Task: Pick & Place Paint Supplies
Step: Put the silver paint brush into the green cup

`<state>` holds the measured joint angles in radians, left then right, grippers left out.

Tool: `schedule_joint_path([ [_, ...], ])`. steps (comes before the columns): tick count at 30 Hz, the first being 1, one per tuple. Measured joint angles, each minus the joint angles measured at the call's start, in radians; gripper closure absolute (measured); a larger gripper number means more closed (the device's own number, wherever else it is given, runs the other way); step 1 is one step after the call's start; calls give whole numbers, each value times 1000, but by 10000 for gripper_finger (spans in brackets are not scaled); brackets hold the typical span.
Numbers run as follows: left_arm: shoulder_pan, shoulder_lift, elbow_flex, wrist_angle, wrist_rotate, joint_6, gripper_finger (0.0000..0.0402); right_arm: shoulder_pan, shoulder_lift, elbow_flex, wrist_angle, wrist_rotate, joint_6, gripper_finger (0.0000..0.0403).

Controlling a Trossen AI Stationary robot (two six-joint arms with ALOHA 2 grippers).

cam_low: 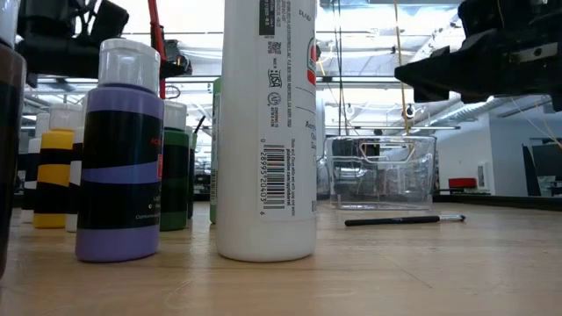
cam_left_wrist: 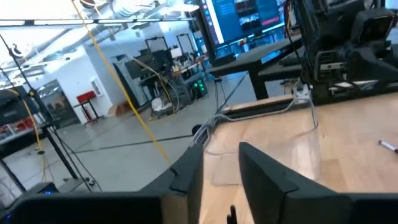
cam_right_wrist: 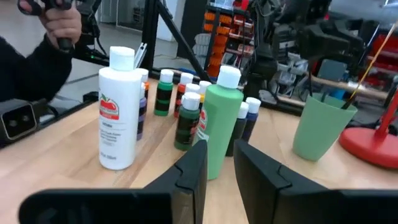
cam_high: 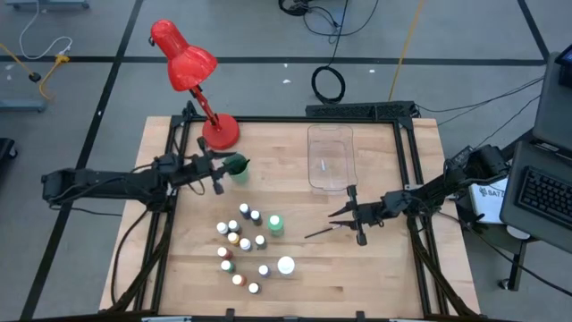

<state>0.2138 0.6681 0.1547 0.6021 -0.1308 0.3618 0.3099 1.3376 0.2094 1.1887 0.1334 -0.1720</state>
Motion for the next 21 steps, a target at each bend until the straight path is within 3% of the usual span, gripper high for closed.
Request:
schedule_joint_path([
  [4, -3, -46, -41, -42, 0, 31, 377, 2, 0, 65, -84, 13, 9, 334],
  [7, -2, -52, -58, -43, -4, 45, 390, 21, -5, 182, -275, 133, -3, 347],
  [9, -2, -55, -55, -54, -4, 44, 387, 30, -37, 299, -584, 260, 49, 360],
  [12, -2, -54, -55, -77, -4, 51, 396, 44, -58, 516, -1184, 422, 247, 382],
  [15, -2, -55, -55, -85, -7, 64, 395, 67, -46, 670, -1616, 383, 412, 399],
  [17, -2, -54, -55, -87, -8, 72, 386, 92, -36, 717, -1691, 323, 428, 399],
  [21, -2, -54, -55, -83, -7, 73, 377, 145, -35, 723, -1666, 156, 426, 390],
])
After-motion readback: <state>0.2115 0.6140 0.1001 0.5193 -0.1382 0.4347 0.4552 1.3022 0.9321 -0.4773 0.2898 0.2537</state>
